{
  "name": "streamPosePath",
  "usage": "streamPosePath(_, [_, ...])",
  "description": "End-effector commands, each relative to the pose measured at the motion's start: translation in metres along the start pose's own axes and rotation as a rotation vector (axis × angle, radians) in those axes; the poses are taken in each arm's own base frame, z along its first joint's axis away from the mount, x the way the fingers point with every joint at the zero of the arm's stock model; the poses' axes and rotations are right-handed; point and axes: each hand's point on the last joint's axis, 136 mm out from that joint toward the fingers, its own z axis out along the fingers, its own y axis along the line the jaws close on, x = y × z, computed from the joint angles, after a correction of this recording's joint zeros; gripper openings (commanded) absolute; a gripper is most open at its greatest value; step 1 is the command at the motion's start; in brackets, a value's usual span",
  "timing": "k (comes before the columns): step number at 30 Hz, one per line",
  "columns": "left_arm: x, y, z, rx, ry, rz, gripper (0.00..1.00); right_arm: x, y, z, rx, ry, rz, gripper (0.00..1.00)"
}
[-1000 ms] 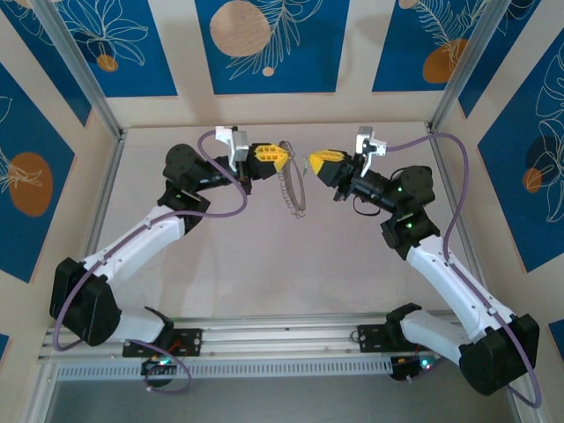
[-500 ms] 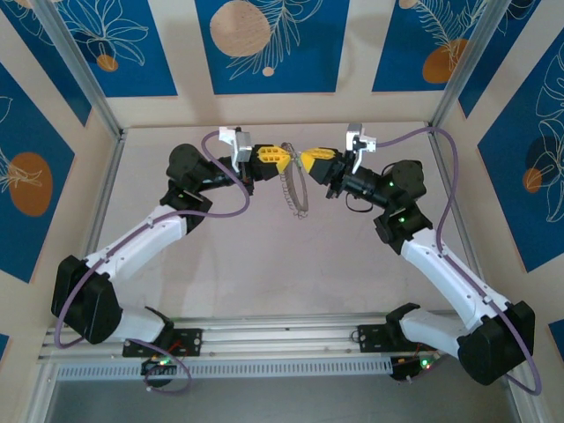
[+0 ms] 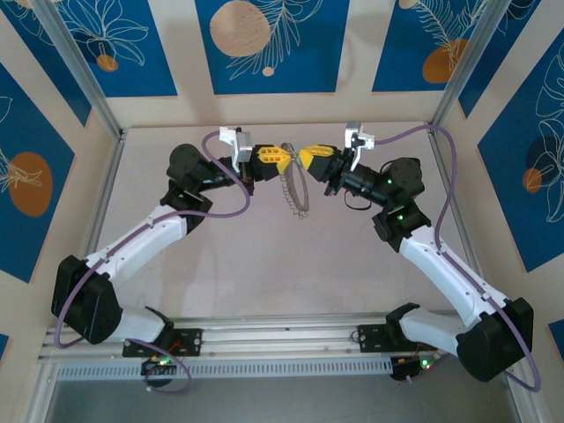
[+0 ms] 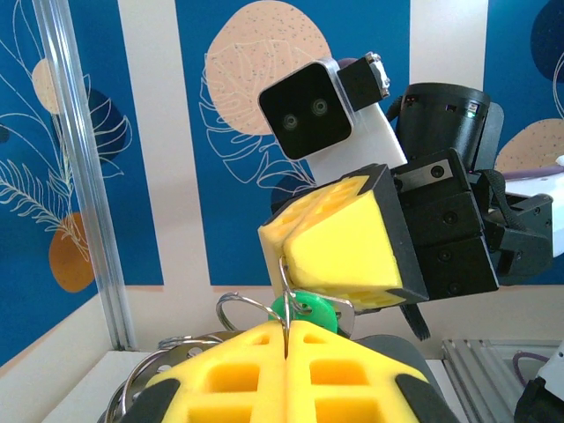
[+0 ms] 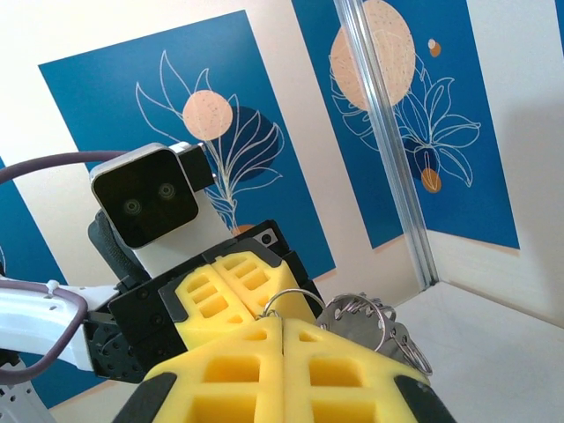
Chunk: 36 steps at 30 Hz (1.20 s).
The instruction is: Put the keys on the keyring
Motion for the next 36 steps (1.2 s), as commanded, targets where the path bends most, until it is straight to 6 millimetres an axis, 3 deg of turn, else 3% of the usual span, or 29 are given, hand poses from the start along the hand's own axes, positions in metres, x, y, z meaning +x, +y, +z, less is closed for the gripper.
streamPosePath(1, [-0.029,-0.014,0.005,0.041,-0.059,0.085,0.00,-0.013,0.001,0.002,0.012,-0.037,-0.037,0.00])
streamPosePath(14, [-0.032,-0.012,0.004,0.025,-0.072,0.095,0.00,-0.004,-0.015,-0.007,0.064,-0.030,-0.005,0.00])
streamPosePath(36, [-0.034,-0.010,0.005,0.016,-0.086,0.100,0.00,0.010,-0.018,-0.002,0.045,0.014,0.032,0.00])
